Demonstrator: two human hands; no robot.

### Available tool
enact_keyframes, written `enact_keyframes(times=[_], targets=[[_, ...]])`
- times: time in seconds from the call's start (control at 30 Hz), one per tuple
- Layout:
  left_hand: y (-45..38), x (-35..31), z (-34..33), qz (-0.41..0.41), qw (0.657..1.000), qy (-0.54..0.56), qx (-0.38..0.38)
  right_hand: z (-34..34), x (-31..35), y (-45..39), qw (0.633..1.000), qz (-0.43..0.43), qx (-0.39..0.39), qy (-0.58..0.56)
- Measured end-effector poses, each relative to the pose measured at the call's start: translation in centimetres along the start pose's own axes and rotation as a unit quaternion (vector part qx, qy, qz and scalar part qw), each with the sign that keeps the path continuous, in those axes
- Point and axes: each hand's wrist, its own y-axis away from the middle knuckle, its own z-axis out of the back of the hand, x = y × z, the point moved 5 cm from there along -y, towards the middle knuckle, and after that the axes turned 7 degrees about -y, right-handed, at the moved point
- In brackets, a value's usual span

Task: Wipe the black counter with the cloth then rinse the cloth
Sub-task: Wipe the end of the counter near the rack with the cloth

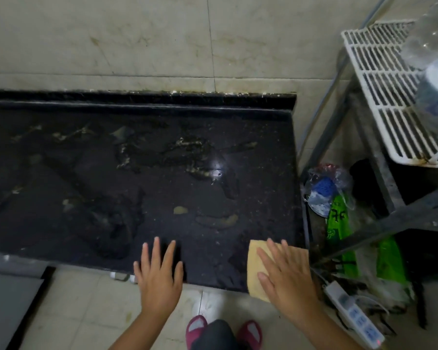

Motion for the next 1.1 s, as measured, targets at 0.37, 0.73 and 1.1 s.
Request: enact_keyframes(times=[0.37, 0.73, 1.1], targets=[[-0.9, 1.9, -0.1, 0.019, 1.000, -0.006, -0.007, 1.9, 5.0, -6.6, 0.994, -0.093, 0.018, -0.048], [-2.7, 1.9, -0.9, -0.031, 1.000, 0.000, 0.000, 2.9, 0.2, -2.7, 0.986, -0.167, 0.008, -0.019], [-2.7, 2.2, -1.3, -0.043, 0.999, 0.007, -0.006, -0.2, 12.9, -6.6, 0.999, -0.007, 0.048, 0.002]])
